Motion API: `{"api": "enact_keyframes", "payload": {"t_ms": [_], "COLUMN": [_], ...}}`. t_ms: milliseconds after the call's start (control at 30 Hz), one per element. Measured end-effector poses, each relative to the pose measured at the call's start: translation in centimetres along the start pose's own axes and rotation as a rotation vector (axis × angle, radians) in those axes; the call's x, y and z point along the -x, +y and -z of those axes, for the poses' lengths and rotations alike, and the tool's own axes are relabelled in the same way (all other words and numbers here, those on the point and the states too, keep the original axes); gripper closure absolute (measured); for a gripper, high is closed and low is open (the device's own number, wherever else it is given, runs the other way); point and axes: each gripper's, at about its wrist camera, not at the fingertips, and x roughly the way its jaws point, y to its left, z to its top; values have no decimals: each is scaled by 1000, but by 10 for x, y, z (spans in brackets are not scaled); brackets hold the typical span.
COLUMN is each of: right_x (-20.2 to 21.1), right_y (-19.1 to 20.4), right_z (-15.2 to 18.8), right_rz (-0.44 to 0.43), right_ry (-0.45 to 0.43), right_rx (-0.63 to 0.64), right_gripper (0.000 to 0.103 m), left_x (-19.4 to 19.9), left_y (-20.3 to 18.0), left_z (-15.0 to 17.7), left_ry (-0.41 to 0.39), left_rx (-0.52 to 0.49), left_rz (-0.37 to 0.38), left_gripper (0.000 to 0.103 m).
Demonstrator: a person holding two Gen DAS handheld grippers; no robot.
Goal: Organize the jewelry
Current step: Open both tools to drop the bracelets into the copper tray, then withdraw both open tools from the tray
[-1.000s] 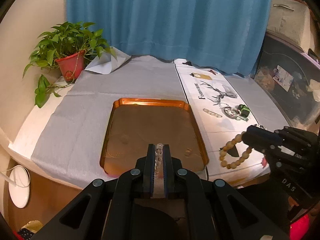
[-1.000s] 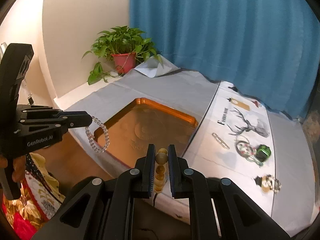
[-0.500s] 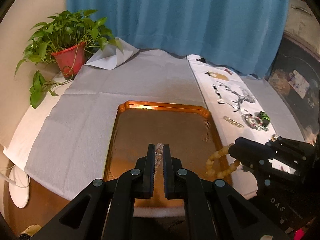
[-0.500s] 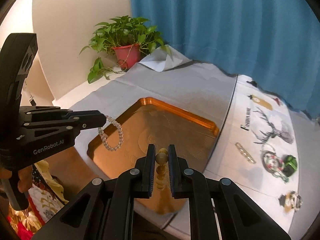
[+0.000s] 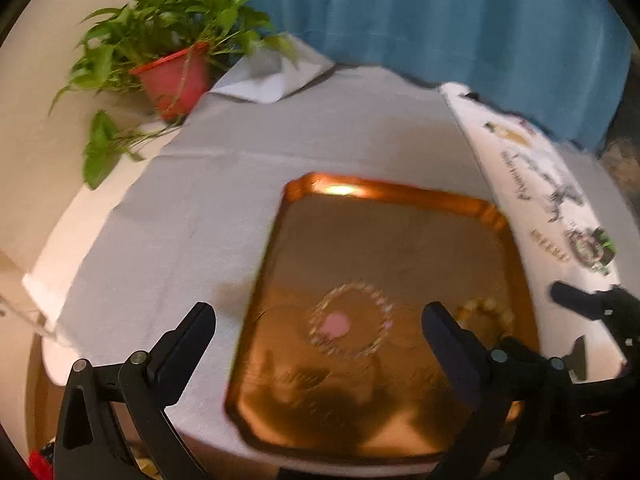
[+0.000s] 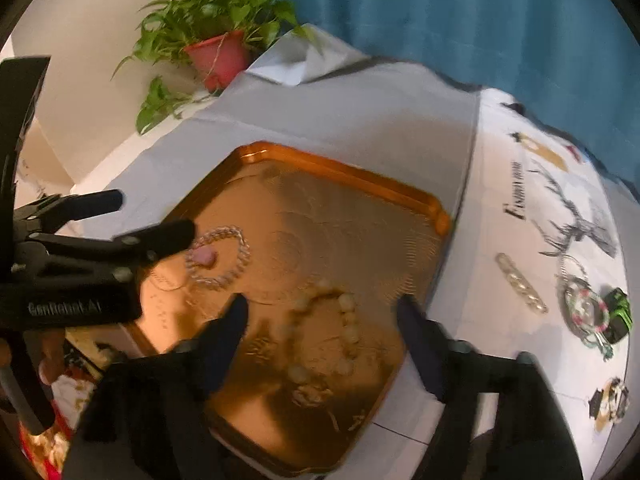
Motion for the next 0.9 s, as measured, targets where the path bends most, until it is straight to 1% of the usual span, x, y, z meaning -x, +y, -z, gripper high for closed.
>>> {"api": "enact_keyframes", "payload": {"t_ms": [100,200,300,367,500,600,700,900], "right_x": [11,33,64,87,127,155,180,212], "right_y": [-2,-2,1,6,15,22,28,38], "right_z": [15,34,52,65,83,95,108,132], "right_rz": [2,13,40,57,83,100,114,129], "right_ry": [18,10,-26,-58,-112,-143,-165,-193], "right_rx": [-10,-42,-86,-106,-117,-111,-102,-106], "right_gripper": [25,25,25,25,25,25,24,24], "left_x": [7,28,55,78,118,144,167,201], "left_y": [1,-3,-9,-15,-22,-26,-30,-36], "left_z": [17,40,61,76,91,101,114,132], "left_ry": [38,30,13,-6,-51,-84,-113,-159], "left_rx": [-13,-9,-26,-40,-69,-70,-69,-88], "left_rz": [-32,-73,-64,-72,-58,-45,-34,-47], "left_gripper": [1,1,1,1,1,1,1,1]}}
